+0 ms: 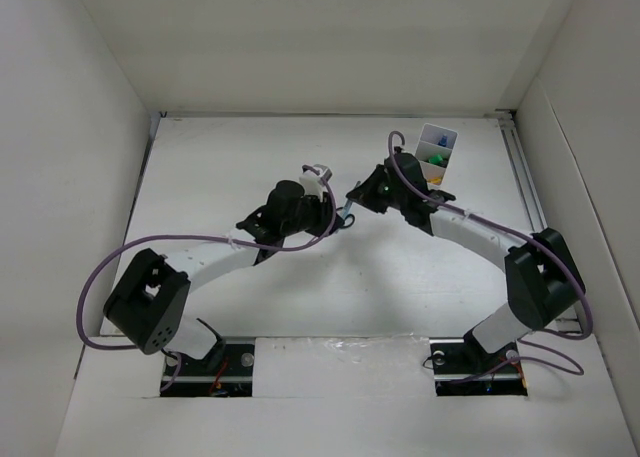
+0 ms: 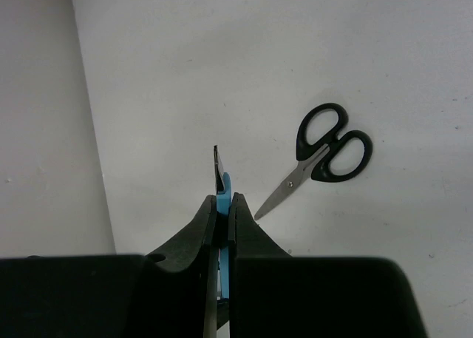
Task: Sort the stationery into containers
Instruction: Place the pen in the storage box.
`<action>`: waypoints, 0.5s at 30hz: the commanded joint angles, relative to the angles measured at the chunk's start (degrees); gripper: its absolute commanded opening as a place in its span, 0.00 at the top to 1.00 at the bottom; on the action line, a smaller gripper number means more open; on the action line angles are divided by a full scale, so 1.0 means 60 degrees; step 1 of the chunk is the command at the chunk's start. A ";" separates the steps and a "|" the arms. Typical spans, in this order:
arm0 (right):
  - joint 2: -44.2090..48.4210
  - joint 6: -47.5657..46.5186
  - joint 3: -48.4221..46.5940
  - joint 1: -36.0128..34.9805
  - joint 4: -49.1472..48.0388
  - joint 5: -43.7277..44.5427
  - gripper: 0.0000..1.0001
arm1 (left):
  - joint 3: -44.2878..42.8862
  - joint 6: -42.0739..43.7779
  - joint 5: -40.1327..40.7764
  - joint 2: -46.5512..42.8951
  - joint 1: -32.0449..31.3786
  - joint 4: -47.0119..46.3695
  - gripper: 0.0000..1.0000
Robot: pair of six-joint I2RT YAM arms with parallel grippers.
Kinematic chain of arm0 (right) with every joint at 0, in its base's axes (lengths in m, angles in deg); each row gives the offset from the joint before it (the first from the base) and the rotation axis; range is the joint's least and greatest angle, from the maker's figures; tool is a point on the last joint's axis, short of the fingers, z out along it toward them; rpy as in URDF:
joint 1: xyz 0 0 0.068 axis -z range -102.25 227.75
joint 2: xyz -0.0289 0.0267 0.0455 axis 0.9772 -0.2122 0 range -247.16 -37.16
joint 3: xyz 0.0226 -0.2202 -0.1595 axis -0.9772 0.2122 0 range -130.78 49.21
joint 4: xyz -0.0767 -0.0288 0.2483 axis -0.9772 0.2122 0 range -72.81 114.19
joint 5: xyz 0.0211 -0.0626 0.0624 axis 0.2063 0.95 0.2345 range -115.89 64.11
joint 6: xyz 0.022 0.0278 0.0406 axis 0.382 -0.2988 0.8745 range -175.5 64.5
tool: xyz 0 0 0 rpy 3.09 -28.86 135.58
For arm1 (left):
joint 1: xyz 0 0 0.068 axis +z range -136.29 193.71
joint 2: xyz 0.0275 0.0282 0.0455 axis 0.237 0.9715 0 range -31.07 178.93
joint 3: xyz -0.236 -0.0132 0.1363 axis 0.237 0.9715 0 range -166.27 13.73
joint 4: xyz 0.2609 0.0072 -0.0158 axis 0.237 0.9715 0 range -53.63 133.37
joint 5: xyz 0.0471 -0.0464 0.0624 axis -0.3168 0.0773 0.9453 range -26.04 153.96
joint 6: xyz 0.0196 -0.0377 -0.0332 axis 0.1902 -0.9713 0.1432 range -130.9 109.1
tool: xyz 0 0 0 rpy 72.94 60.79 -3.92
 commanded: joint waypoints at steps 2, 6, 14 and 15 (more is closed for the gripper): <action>-0.0040 -0.0074 -0.0398 0.0044 -0.0461 0.0328 1.00 | 0.0104 0.0007 -0.0145 -0.0442 -0.0014 -0.0700 0.96; 0.0310 -0.0074 -0.0310 0.0131 -0.0462 0.0721 1.00 | 0.0105 0.0007 0.0148 -0.0442 -0.0014 -0.0700 0.53; 0.0896 0.0291 -0.0398 0.1463 -0.0126 0.2624 1.00 | 0.0499 0.0007 0.0763 -0.0823 -0.0014 -0.0890 0.28; 0.1028 0.0394 -0.0485 0.1610 0.0020 0.3049 1.00 | 0.0500 -0.0095 0.0866 -0.0939 -0.0014 -0.0890 0.28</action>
